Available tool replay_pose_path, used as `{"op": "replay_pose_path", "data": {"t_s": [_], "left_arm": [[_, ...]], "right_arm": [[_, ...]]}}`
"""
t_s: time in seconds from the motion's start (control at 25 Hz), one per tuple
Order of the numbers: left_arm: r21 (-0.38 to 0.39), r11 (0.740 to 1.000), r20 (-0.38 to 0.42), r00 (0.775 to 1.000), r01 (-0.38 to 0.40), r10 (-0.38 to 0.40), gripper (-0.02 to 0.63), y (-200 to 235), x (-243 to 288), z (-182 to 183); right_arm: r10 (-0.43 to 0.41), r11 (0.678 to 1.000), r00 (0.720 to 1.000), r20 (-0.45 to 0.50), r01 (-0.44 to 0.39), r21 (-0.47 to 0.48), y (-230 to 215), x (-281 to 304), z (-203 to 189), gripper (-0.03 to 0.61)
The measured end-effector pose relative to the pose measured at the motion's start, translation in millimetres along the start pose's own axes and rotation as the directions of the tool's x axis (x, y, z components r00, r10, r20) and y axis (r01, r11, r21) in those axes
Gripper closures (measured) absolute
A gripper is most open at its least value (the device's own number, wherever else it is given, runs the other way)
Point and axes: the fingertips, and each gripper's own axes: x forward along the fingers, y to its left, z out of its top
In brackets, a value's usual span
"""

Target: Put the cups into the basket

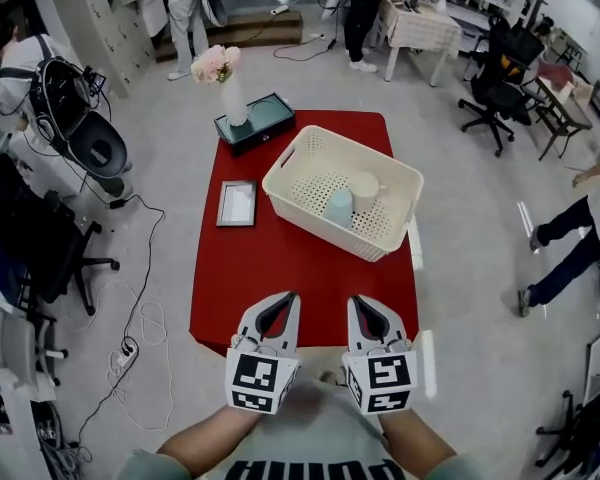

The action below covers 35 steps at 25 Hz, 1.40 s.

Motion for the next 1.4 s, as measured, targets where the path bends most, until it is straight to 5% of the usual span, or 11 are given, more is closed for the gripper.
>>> {"op": "replay_pose_path", "data": {"t_s": [0.44,1.4], "left_arm": [[0.013,0.995,-0.030,0.994,-0.103,0.104,0.611,-57.6,-30.6,-27.6],[0.057,0.997,-0.028,0.998,-0.048,0.049,0.611,-48.2,-41.3,-31.6]], "right_arm": [[0.075,0.997,0.997,0.004,-0.075,-0.014,-19.2,-52.5,-33.7,0.565],[-0.013,1.000,1.000,-0.009,0.013,0.013,-8.7,-62.3,-47.4,0.568]]}}
